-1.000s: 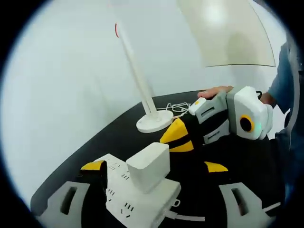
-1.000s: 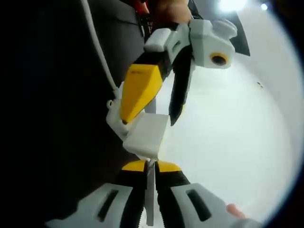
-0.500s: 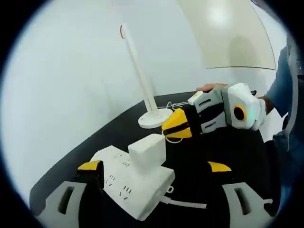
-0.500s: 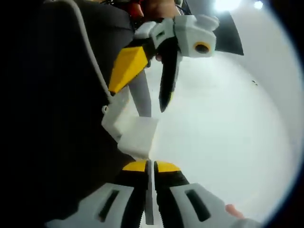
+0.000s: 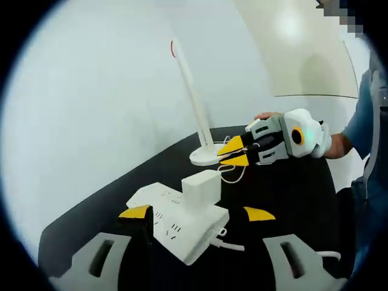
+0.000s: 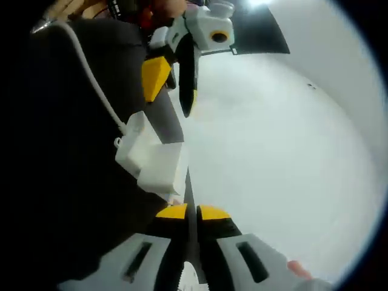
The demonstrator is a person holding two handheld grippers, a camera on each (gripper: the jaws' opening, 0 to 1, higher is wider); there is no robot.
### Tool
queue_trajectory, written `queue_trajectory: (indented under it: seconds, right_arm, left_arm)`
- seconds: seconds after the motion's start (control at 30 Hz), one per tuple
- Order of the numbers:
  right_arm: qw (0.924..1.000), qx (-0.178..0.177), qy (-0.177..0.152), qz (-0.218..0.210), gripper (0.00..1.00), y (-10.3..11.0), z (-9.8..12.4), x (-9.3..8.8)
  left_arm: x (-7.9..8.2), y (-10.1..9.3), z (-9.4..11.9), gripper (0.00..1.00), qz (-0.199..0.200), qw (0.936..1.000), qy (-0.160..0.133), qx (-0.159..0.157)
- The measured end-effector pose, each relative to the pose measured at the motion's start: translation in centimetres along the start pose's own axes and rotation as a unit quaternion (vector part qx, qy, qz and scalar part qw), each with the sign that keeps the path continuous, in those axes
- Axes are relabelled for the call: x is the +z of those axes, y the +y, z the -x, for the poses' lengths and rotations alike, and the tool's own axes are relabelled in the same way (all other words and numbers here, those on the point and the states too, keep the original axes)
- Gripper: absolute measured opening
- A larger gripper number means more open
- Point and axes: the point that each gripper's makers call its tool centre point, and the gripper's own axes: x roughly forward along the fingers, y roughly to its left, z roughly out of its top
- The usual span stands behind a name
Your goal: Insert the desk lamp plug into the socket, turn on the power strip switch, turn on the lamp switch, then turn off the lamp switch, turn off the power strip switch, and remove the plug from the socket.
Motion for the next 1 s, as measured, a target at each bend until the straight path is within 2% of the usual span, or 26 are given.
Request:
queue_trajectory:
  seconds: [0.3, 0.47, 0.57, 0.77, 0.83, 0.9, 1.0]
  right_arm:
    - [0.9980, -0.017, 0.000, -0.061, 0.11, -1.4, 0.6, -0.9]
    - [0.9944, -0.016, -0.010, -0.104, 0.15, -1.6, 0.2, -1.6]
    - [0.9903, -0.014, -0.013, -0.138, 0.18, -1.6, 0.1, -1.8]
    - [0.9865, -0.022, -0.003, -0.162, 0.24, -2.4, 0.3, -1.9]
    - [0.9832, -0.022, -0.005, -0.181, 0.26, -3.0, 0.6, -1.5]
    - [0.9746, -0.016, -0.011, -0.223, 0.27, -2.3, 0.7, -1.2]
    - [0.9723, -0.010, -0.001, -0.234, 0.27, -1.5, 1.3, -1.2]
  left_arm:
    - [-1.6, 0.3, 0.8, 0.53, 0.005, 0.9997, 0.015, 0.018]
    - [-2.6, 1.0, 1.3, 0.53, 0.016, 0.9995, 0.014, 0.025]
    - [-2.8, 0.6, 1.8, 0.53, 0.018, 0.9994, 0.008, 0.029]
    - [-3.7, 0.6, 2.9, 0.54, 0.026, 0.9991, -0.003, 0.034]
    - [-4.2, 1.2, 3.3, 0.54, 0.030, 0.9989, -0.006, 0.036]
    - [-4.8, 1.8, 3.6, 0.55, 0.034, 0.9987, -0.011, 0.037]
    - [-6.0, 3.0, 3.8, 0.55, 0.041, 0.9983, -0.019, 0.036]
